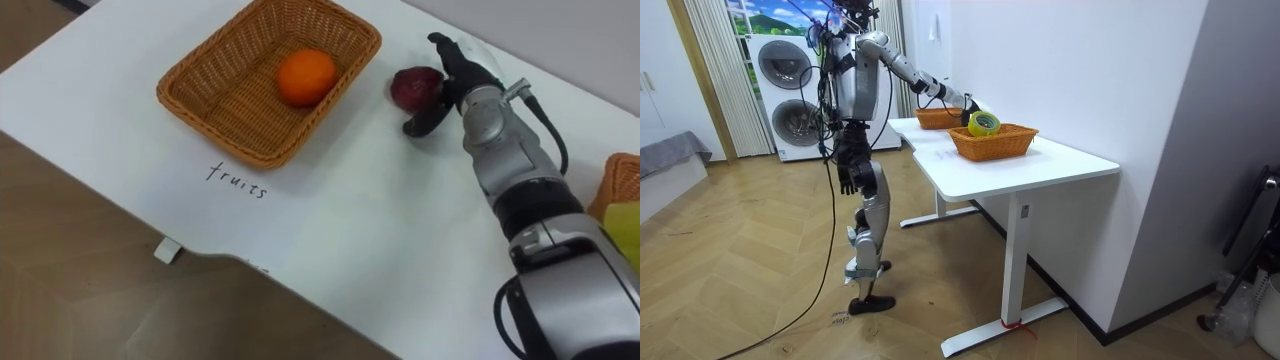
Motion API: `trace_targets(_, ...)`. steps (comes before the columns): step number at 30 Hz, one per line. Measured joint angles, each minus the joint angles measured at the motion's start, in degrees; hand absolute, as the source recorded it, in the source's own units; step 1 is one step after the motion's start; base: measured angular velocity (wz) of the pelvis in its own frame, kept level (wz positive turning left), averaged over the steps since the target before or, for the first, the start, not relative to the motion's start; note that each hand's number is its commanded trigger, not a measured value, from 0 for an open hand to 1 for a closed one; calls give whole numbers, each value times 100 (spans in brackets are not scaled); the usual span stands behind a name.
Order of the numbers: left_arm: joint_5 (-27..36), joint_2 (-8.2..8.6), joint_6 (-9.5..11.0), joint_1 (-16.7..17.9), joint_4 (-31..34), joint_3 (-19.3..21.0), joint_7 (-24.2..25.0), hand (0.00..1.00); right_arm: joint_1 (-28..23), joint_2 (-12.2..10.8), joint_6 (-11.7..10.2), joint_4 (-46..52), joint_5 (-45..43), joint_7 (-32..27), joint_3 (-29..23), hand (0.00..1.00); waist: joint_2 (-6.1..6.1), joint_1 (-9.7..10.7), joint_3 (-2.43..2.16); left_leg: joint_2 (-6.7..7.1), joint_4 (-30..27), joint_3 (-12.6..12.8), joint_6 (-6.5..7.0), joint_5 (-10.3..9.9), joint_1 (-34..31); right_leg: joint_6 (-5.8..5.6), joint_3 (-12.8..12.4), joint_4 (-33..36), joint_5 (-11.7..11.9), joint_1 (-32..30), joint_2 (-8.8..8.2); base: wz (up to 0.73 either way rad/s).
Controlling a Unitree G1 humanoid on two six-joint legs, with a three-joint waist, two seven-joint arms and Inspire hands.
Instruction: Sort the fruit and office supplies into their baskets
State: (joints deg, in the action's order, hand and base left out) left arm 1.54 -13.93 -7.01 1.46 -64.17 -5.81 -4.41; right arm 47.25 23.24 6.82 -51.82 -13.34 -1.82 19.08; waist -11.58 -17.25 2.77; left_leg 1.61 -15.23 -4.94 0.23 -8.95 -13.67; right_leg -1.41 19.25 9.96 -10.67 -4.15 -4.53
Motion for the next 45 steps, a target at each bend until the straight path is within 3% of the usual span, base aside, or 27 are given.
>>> trace_targets(24,-6,4,-12,-30,6,-12,-3,0,92,1,9,-116,52,-2,22,0,15,-27,7,-81,-64,9,-22,7,-119,49,141,68,34,-107,46,0)
trace_targets(32,-5,1,-59,-81,8,-9,-13,0,221,36,33,-188,-65,293,611,0,23,-61,9,-98,-100,27,-41,18,-114,82,133,75,56,-105,61,-1)
trace_targets(45,0,-45,-53,-164,1,-12,-49,0,250,111,80,-594,-151,464,692,0,-20,-210,12,-97,-127,-10,-56,31,-72,92,148,117,67,-61,66,0)
